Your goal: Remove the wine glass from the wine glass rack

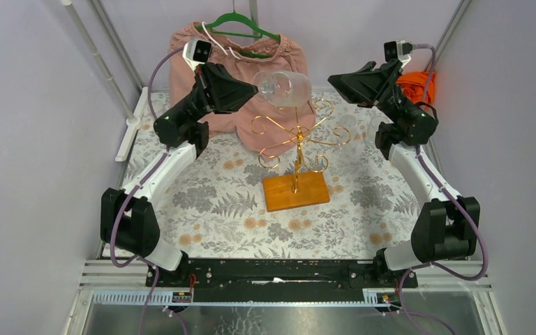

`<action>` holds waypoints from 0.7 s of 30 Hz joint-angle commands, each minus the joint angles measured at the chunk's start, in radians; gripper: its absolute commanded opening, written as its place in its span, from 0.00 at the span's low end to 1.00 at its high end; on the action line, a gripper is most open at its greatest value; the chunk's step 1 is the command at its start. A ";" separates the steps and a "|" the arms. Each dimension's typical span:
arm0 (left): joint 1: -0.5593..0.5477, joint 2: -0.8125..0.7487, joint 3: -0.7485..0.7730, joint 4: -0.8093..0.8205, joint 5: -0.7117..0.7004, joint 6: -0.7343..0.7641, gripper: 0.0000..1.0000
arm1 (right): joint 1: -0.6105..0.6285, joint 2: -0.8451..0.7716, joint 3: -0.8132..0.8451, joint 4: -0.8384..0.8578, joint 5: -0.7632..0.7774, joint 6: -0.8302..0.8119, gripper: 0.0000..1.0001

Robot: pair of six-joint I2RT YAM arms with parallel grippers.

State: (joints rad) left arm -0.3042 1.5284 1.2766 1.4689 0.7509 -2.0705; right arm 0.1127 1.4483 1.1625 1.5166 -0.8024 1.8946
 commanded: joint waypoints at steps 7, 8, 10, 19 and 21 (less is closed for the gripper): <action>-0.012 -0.002 0.059 0.137 -0.020 -0.022 0.00 | 0.119 0.033 0.067 -0.051 -0.057 -0.093 0.56; -0.013 -0.002 0.058 0.137 -0.021 -0.022 0.00 | 0.128 0.037 0.067 -0.047 -0.056 -0.089 0.56; -0.014 -0.002 0.058 0.137 -0.020 -0.020 0.00 | 0.145 0.045 0.073 -0.037 -0.054 -0.083 0.57; -0.022 0.007 0.048 0.139 -0.015 -0.013 0.00 | 0.260 0.118 0.142 0.117 0.000 0.047 0.56; -0.025 0.008 0.056 0.139 -0.013 -0.011 0.00 | 0.294 0.156 0.174 0.191 0.032 0.099 0.56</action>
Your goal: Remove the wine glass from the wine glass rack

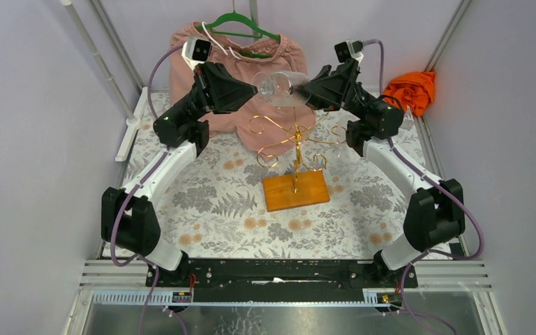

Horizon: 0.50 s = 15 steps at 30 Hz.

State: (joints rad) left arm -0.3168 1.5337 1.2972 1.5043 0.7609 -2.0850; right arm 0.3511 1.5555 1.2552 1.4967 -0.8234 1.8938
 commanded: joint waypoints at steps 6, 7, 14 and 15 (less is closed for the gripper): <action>-0.018 -0.009 0.049 0.105 -0.011 0.006 0.00 | 0.154 0.066 0.134 0.215 0.087 0.048 0.55; -0.018 -0.015 0.047 0.105 -0.008 0.008 0.00 | 0.162 0.057 0.134 0.216 0.097 0.039 0.55; -0.018 -0.030 0.034 0.105 0.004 0.020 0.00 | 0.174 -0.004 0.147 0.213 0.101 0.015 0.51; -0.018 -0.029 0.032 0.103 0.003 0.021 0.00 | 0.174 -0.010 0.140 0.212 0.104 0.015 0.49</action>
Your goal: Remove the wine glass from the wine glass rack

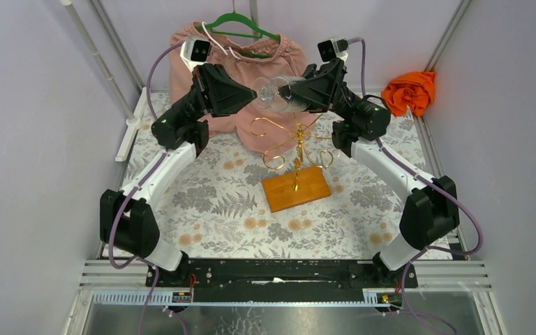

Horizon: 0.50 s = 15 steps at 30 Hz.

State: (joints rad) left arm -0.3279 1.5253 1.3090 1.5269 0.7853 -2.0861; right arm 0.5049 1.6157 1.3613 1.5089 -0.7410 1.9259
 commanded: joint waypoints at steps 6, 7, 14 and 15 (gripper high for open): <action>-0.006 -0.020 0.000 0.080 -0.020 0.029 0.00 | 0.020 -0.083 0.008 0.200 0.034 -0.004 0.28; -0.006 -0.022 -0.003 0.081 -0.020 0.028 0.00 | 0.020 -0.083 0.006 0.200 0.034 -0.002 0.25; -0.006 -0.027 -0.004 0.079 -0.008 0.032 0.06 | 0.021 -0.090 -0.012 0.187 0.040 0.007 0.00; -0.006 -0.028 -0.001 0.079 -0.003 0.032 0.11 | 0.021 -0.096 -0.015 0.178 0.036 0.005 0.00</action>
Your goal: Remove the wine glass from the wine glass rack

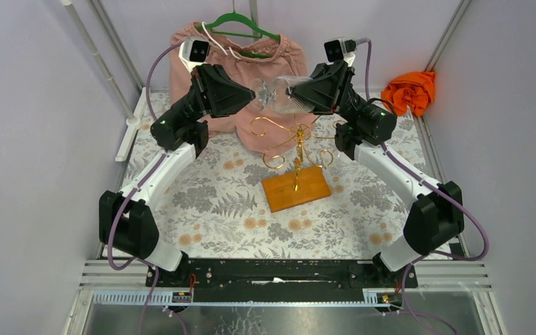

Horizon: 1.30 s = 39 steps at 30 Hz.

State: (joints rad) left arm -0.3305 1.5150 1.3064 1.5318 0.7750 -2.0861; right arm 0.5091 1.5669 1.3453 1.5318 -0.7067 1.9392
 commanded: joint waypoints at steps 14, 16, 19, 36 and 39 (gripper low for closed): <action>-0.002 -0.047 0.020 0.033 0.039 0.086 0.54 | 0.016 -0.306 -0.075 -0.237 -0.063 -0.333 0.00; -0.001 -0.050 0.017 0.019 0.043 0.098 0.59 | 0.016 -0.347 -0.084 -0.303 -0.068 -0.385 0.00; 0.014 -0.058 0.017 -0.015 0.055 0.115 0.73 | 0.016 -0.406 -0.077 -0.442 -0.081 -0.488 0.00; 0.079 -0.351 0.439 -2.023 -0.470 1.422 0.83 | 0.016 -0.573 0.485 -2.123 0.708 -1.510 0.00; 0.077 -0.358 0.441 -2.126 -0.566 1.452 0.83 | 0.016 -0.531 0.564 -2.246 0.942 -1.555 0.00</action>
State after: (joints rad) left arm -0.2604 1.1408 1.7428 -0.2012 0.4446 -0.8330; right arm 0.5217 0.9768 1.8118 -0.4957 -0.1390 0.5289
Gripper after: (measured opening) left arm 0.830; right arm 0.243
